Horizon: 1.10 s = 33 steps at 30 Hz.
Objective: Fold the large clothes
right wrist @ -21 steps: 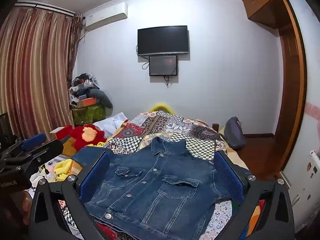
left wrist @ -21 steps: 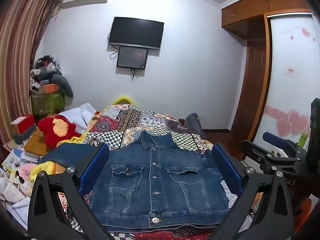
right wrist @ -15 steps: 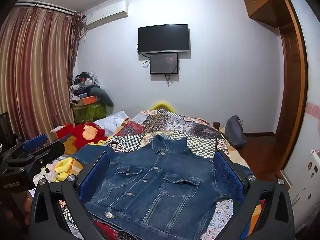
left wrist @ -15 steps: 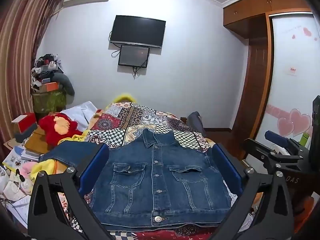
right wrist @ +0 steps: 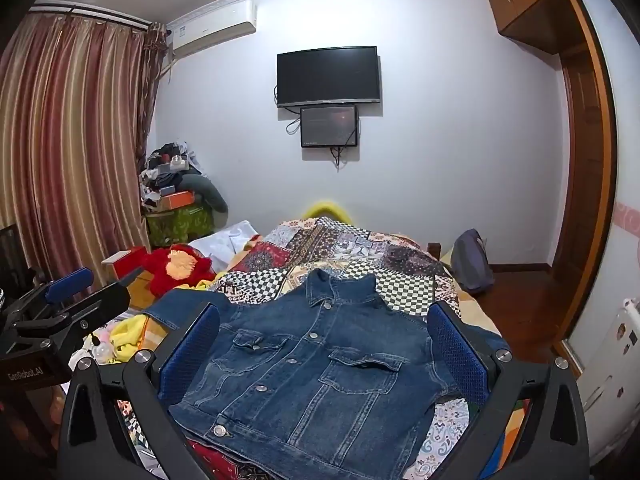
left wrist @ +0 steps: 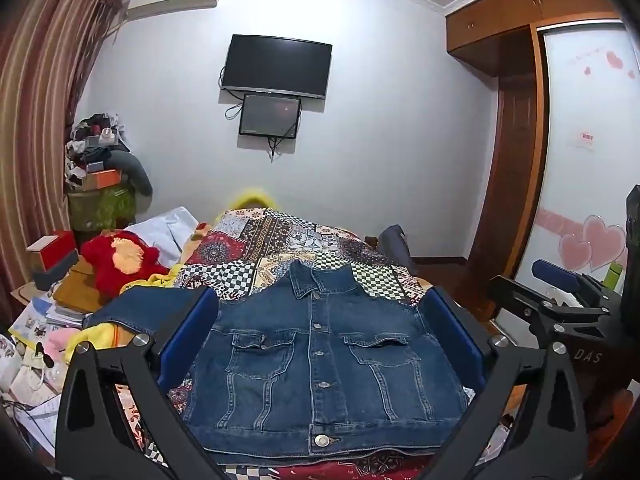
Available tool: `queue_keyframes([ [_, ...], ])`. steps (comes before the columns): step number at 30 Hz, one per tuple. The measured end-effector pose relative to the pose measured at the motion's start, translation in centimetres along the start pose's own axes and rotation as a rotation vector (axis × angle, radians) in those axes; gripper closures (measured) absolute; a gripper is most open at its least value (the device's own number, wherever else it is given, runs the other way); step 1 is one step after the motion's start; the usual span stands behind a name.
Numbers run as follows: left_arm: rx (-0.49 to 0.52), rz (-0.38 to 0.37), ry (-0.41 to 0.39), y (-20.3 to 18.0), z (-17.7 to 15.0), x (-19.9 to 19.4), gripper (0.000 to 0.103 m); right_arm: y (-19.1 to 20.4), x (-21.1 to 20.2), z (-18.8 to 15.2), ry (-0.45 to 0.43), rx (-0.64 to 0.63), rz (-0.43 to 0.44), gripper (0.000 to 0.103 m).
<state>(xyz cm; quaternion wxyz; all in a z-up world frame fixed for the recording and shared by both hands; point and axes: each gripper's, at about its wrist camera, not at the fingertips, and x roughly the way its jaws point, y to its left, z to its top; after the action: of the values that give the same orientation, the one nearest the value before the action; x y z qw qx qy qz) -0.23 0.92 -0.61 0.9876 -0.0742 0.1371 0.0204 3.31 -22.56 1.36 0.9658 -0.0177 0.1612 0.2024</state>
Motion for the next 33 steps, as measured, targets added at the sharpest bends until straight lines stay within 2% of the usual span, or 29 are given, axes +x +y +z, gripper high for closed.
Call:
queue_keyframes([
  [33,0.019,0.002,-0.007,-0.82,0.38,0.16,0.0,0.44,0.27,-0.14,-0.003,0.007,0.003,0.0],
])
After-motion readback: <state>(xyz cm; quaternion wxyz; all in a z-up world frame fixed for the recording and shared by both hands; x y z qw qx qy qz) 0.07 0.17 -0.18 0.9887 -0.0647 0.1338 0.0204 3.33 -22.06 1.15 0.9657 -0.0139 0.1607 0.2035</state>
